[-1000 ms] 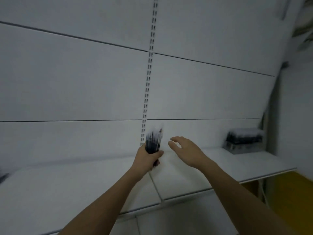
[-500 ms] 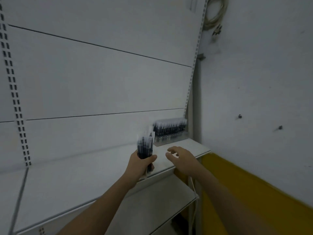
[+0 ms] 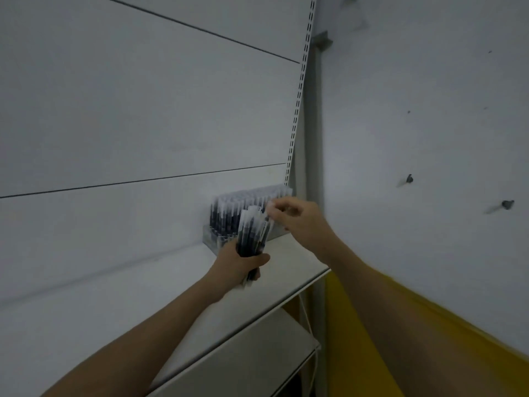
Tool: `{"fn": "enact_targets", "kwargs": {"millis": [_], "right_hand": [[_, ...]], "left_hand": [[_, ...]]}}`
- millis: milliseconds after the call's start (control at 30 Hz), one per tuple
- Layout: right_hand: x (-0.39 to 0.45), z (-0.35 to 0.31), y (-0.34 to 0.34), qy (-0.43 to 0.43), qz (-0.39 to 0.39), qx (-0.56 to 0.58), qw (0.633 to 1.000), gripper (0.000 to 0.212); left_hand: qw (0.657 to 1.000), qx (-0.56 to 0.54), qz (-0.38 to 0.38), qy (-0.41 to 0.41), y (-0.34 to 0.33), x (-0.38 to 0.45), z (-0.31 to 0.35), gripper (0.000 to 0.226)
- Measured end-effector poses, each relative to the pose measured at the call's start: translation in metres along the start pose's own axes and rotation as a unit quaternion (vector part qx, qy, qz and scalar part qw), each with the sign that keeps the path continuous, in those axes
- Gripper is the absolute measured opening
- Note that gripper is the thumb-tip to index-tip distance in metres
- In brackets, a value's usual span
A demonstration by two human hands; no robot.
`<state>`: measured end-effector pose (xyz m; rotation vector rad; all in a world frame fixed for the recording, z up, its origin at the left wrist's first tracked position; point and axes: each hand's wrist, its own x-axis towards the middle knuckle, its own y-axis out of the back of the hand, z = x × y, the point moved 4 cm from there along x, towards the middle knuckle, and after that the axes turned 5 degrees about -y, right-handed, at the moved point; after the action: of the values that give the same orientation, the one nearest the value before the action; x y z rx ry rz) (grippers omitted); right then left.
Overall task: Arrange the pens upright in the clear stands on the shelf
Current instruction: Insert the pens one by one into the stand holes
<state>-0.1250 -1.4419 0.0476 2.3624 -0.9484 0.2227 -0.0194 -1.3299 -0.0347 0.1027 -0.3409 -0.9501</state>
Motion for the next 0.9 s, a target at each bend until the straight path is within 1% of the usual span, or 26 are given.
{"fn": "enact_targets", "kwargs": {"millis": [133,200,300,367,433,500,633,700,800,900], "right_hand": [[0.047,0.024,0.016,0.012,0.001,0.013,1.0,0.015],[0.072,0.037,0.029,0.006,0.006,0.069,0.998,0.014],[0.111,0.051,0.054,-0.009,0.026,0.183,0.983,0.017],[0.141,0.065,0.067,-0.003,0.025,0.208,0.978,0.018],[0.164,0.083,0.072,-0.002,0.018,0.218,0.976,0.018],[0.183,0.102,0.072,-0.008,-0.019,0.252,0.968,0.021],[0.207,0.134,0.063,-0.018,-0.113,0.297,0.948,0.021],[0.214,0.142,0.052,-0.013,-0.153,0.292,0.944,0.02],[0.213,0.15,0.031,-0.009,-0.214,0.259,0.942,0.019],[0.21,0.154,0.016,-0.008,-0.265,0.231,0.936,0.019]], "left_hand": [[1.0,0.001,0.011,0.007,-0.013,0.05,-0.013,0.022],[1.0,0.005,0.017,0.017,-0.023,0.069,-0.022,0.02],[0.999,0.008,0.015,0.033,-0.037,0.088,-0.035,0.019],[0.998,0.004,0.043,0.041,-0.047,0.102,-0.043,0.019],[0.995,0.003,0.089,0.05,-0.056,0.11,-0.049,0.021],[0.988,0.01,0.137,0.064,-0.067,0.116,-0.054,0.022],[0.975,0.008,0.205,0.089,-0.093,0.127,-0.06,0.024],[0.962,-0.014,0.251,0.104,-0.102,0.131,-0.065,0.023],[0.935,-0.066,0.326,0.123,-0.109,0.125,-0.075,0.023],[0.928,-0.06,0.345,0.131,-0.108,0.119,-0.074,0.025]]}}
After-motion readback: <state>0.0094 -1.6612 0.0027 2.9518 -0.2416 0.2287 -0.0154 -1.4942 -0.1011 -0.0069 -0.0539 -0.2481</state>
